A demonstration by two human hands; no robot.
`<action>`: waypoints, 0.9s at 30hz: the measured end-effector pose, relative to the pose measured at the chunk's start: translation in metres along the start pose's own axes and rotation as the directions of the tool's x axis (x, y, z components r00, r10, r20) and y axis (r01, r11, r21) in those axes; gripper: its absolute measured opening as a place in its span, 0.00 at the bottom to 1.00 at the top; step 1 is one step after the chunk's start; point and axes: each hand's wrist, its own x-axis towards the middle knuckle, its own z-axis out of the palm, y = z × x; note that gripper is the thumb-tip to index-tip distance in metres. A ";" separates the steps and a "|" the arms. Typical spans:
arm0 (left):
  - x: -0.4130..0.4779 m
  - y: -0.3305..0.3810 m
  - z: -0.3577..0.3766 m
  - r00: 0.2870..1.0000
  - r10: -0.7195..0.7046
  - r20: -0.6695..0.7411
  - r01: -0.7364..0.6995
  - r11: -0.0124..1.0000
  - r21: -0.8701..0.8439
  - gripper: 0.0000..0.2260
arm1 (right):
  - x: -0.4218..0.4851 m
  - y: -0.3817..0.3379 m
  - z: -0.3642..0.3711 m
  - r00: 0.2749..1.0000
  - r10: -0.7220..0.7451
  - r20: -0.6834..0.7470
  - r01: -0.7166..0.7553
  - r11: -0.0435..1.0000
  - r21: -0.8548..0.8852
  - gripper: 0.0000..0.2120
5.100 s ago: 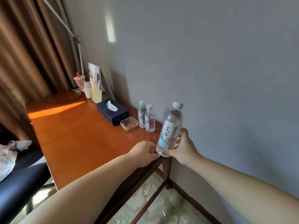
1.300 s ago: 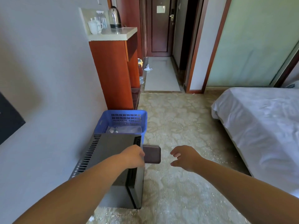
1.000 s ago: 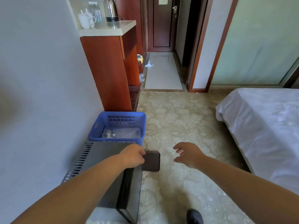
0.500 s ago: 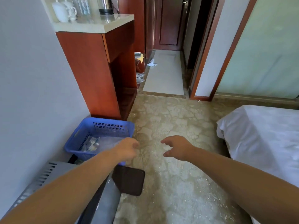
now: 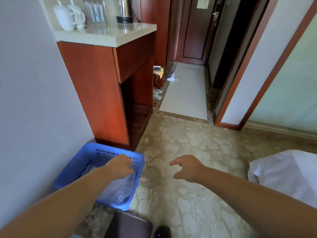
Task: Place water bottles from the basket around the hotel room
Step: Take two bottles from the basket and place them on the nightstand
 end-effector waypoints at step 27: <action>0.134 -0.155 -0.093 0.518 -0.855 0.009 0.701 0.419 -0.577 0.17 | 0.434 -0.158 -0.073 0.626 -0.627 0.464 0.745 0.657 -0.117 0.27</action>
